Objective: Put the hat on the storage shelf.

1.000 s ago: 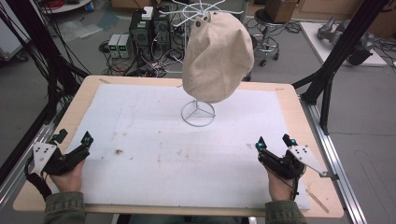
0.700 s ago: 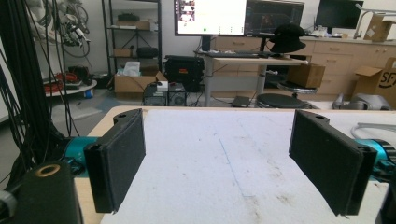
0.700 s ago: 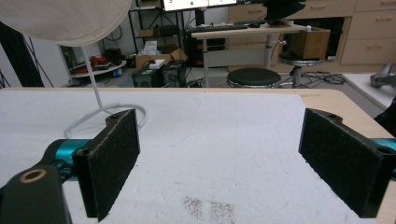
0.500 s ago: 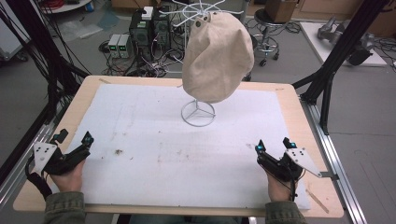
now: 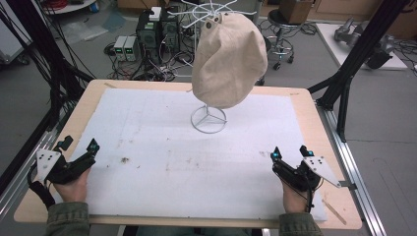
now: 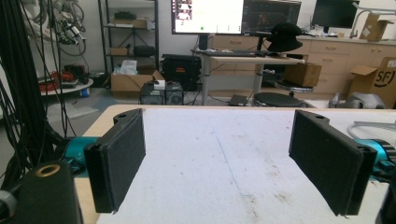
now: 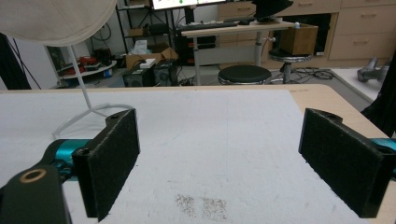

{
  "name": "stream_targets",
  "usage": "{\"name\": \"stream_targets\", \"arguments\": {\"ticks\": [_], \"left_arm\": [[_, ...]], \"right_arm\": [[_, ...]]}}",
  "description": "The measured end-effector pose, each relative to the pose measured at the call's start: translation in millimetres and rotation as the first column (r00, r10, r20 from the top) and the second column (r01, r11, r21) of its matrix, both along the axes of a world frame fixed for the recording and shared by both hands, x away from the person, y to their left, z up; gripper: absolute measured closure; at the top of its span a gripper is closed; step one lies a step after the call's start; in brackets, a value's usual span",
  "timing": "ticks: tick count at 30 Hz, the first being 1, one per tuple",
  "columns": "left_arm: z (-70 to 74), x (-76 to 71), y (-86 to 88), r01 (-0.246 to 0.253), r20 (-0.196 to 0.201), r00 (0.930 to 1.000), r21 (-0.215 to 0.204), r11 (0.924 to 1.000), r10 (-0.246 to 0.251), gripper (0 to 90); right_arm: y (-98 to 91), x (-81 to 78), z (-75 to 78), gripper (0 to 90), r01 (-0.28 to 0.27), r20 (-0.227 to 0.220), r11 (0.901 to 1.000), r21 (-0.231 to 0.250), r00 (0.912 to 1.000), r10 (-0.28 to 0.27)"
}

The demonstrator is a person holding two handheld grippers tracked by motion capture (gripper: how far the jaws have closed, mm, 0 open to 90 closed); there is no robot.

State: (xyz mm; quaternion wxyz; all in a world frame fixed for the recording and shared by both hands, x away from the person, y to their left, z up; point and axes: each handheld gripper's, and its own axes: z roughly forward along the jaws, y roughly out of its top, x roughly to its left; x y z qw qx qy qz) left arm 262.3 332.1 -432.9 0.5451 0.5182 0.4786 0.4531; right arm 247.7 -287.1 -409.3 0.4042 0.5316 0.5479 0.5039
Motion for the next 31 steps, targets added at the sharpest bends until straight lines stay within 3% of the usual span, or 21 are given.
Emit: {"name": "stream_targets", "arguments": {"ticks": [31], "left_arm": [[-0.8, 2.3, 0.1, 0.011, -0.007, 0.9999, 0.0, 0.9999, -0.011, 18.8]], "right_arm": [[-1.9, 0.7, -0.8, 11.6, 0.019, -0.036, 0.9998, 0.011, 0.9992, -0.018]]}}
